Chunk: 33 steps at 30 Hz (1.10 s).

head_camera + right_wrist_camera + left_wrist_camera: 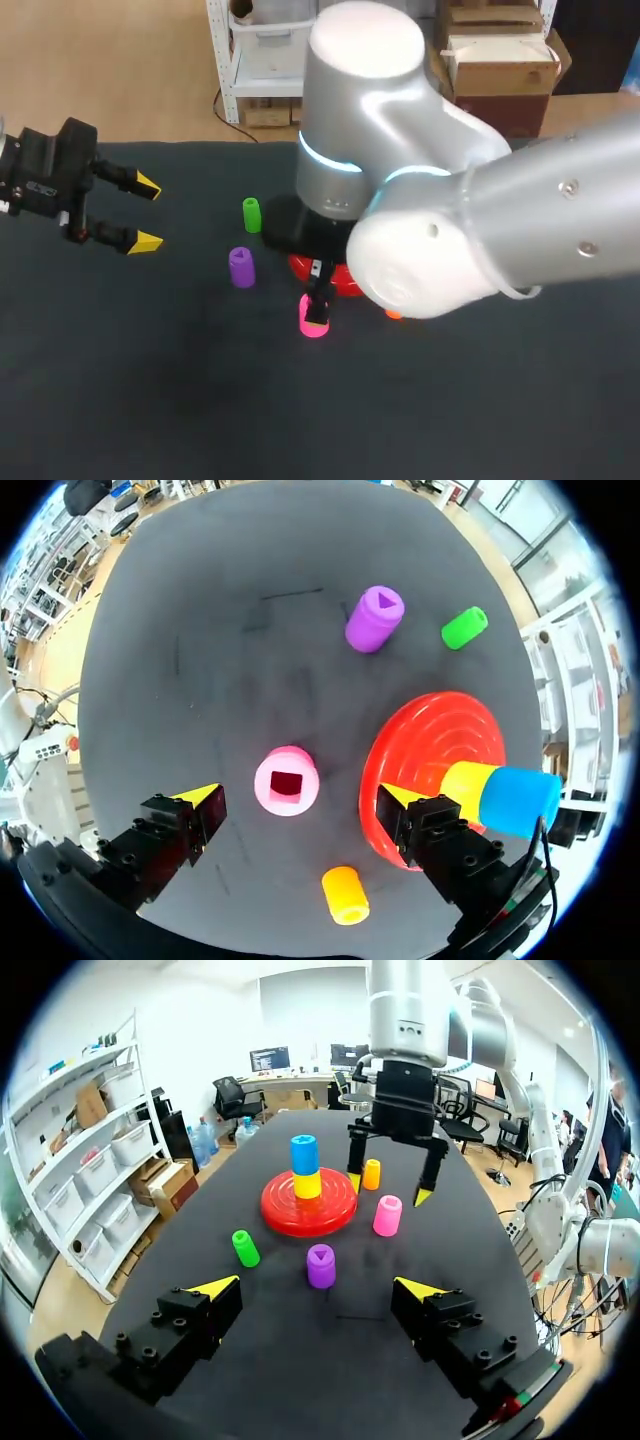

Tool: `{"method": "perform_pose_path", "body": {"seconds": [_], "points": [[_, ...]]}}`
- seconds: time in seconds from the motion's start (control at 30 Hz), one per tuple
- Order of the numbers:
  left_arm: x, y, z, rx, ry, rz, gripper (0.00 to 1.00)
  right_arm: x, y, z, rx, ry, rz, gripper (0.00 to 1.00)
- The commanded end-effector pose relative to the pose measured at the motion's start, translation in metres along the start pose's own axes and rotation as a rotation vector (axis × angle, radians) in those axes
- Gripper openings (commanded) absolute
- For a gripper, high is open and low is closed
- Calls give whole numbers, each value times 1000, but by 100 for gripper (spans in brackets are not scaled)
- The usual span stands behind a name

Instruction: Pick up and stack the cylinders on the red base in this order: pink,purple,orange,green

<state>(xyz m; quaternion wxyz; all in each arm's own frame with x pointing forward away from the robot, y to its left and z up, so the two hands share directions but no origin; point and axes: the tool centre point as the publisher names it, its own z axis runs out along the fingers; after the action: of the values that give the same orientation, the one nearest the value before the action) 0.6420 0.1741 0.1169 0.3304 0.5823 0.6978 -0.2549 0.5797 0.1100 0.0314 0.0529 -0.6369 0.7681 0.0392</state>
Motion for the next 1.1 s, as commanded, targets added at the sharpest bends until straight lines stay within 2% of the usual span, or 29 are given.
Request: {"method": "perform_pose_path", "body": {"seconds": [0.03,0.23,0.4,0.67,0.87,1.0,1.03,1.1], "points": [[1,1,0,2,-3,2,100,5,6,0,30,0,-9,100],[1,1,0,2,-3,2,100,2,7,4,42,51,-66,100],[1,1,0,2,-3,2,100,0,9,6,44,54,-78,100],[1,1,0,2,-3,2,100,-2,12,8,37,60,-87,89],[1,1,0,2,-3,2,100,-4,12,10,39,67,-82,65],[1,1,0,2,-3,2,100,-4,11,11,56,77,-83,7],[1,1,0,2,-3,2,100,-4,11,11,55,76,-82,0],[1,1,0,2,-3,2,100,-4,11,9,74,59,-83,0]]}}
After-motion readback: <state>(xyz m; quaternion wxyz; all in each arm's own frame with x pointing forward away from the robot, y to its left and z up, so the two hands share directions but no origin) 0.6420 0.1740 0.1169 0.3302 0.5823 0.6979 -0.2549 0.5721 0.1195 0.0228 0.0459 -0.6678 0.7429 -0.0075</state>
